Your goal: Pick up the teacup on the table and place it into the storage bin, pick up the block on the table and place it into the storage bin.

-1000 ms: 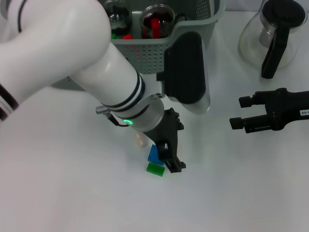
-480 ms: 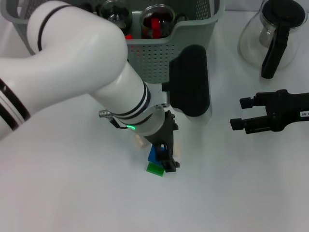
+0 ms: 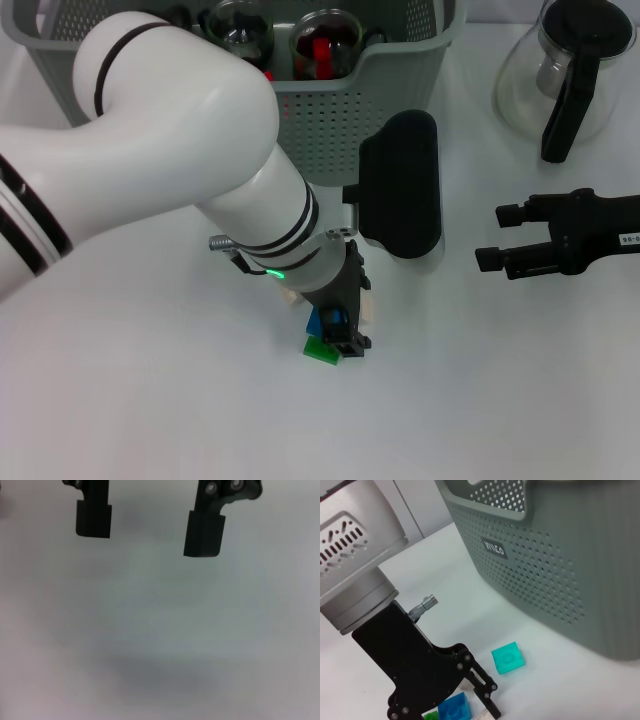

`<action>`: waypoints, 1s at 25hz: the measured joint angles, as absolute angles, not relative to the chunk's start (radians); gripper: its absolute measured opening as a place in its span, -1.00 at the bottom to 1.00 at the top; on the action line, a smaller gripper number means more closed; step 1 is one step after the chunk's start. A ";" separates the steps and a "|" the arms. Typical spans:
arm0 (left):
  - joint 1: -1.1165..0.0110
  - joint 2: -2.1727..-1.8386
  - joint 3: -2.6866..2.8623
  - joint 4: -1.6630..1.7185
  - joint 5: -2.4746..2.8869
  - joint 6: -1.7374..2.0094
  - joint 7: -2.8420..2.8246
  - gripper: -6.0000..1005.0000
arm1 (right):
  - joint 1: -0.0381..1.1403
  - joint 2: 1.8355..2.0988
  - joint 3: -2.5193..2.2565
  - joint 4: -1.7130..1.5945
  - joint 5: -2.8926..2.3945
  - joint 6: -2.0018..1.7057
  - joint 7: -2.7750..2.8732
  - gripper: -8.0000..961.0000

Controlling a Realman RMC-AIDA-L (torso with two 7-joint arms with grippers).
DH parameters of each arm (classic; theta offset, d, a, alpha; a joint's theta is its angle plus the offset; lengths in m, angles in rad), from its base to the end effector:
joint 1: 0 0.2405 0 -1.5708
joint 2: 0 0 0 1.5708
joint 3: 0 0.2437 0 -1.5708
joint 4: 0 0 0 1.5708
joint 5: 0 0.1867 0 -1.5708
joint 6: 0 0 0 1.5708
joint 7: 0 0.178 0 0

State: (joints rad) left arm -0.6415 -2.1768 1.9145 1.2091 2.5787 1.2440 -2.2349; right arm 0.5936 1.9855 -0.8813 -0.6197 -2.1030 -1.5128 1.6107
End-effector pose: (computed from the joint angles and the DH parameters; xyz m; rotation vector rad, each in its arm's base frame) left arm -0.1572 0.2883 -0.1422 -2.9314 0.0734 0.6901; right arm 0.2434 0.3199 -0.0277 -2.8801 0.8259 0.3488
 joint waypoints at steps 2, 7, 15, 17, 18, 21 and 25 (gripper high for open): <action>-0.642 -2.177 1.914 1.209 2.579 1.245 -2.236 0.37 | 0.594 1.986 -0.881 -0.620 -2.103 -1.513 1.611 0.84; -0.645 -2.176 1.907 1.207 2.581 1.244 -2.240 0.16 | 0.594 1.986 -0.881 -0.620 -2.103 -1.513 1.611 0.84; -0.675 -2.172 1.856 1.220 2.563 1.307 -2.266 -0.13 | 0.594 1.987 -0.880 -0.620 -2.103 -1.514 1.604 0.84; -0.673 -2.173 1.821 1.270 2.535 1.368 -2.260 -0.14 | 0.594 1.987 -0.881 -0.620 -2.103 -1.514 1.601 0.84; -0.673 -2.173 1.793 1.289 2.511 1.406 -2.255 -0.15 | 0.594 1.987 -0.880 -0.620 -2.103 -1.514 1.599 0.84; -0.690 -2.173 1.607 1.330 2.407 1.562 -2.242 -0.16 | 0.594 1.987 -0.881 -0.620 -2.103 -1.514 1.598 0.84; -0.740 -2.165 1.217 1.338 2.325 1.741 -2.252 -0.16 | 0.594 1.987 -0.881 -0.620 -2.103 -1.515 1.598 0.84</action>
State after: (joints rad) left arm -0.7396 -2.1648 1.2166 1.3376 2.3252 1.7415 -2.2517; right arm 0.5936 1.9866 -0.8805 -0.6196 -2.1032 -1.5151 1.5980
